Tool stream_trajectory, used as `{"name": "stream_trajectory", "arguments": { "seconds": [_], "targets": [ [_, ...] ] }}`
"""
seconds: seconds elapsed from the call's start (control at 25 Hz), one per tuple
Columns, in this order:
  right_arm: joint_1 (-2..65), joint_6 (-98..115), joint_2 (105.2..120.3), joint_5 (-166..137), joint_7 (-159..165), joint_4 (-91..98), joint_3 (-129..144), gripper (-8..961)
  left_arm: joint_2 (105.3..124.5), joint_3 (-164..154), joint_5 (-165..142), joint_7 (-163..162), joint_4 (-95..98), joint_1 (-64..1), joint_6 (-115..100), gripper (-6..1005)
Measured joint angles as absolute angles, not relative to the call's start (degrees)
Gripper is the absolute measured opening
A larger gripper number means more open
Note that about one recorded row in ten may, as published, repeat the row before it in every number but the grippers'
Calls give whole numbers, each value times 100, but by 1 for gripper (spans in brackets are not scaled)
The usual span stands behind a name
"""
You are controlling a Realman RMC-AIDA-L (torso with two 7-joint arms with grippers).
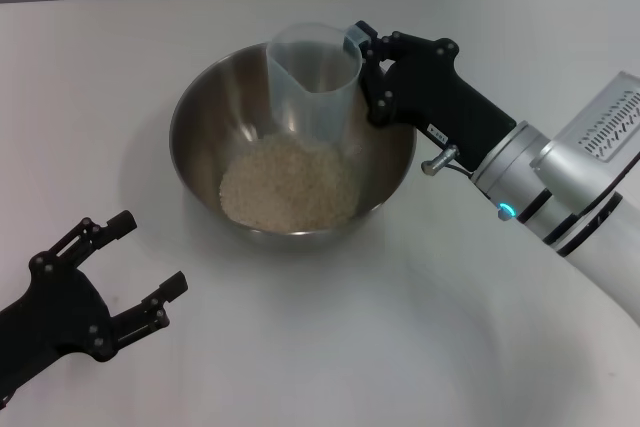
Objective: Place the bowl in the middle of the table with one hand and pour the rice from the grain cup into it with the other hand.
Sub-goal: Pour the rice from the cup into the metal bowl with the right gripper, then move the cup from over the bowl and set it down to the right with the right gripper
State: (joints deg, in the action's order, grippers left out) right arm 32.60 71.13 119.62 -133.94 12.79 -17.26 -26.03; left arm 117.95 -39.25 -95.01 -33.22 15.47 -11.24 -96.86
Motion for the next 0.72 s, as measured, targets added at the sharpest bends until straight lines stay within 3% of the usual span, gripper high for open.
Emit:
{"name": "stream_trajectory", "arguments": {
  "seconds": [0.72],
  "targets": [
    [2854,7474,11937,-13324,1052,-862,-4363,27,11795,-3932,-9501,-3336,1547,-1129,-9700,870]
  ]
}}
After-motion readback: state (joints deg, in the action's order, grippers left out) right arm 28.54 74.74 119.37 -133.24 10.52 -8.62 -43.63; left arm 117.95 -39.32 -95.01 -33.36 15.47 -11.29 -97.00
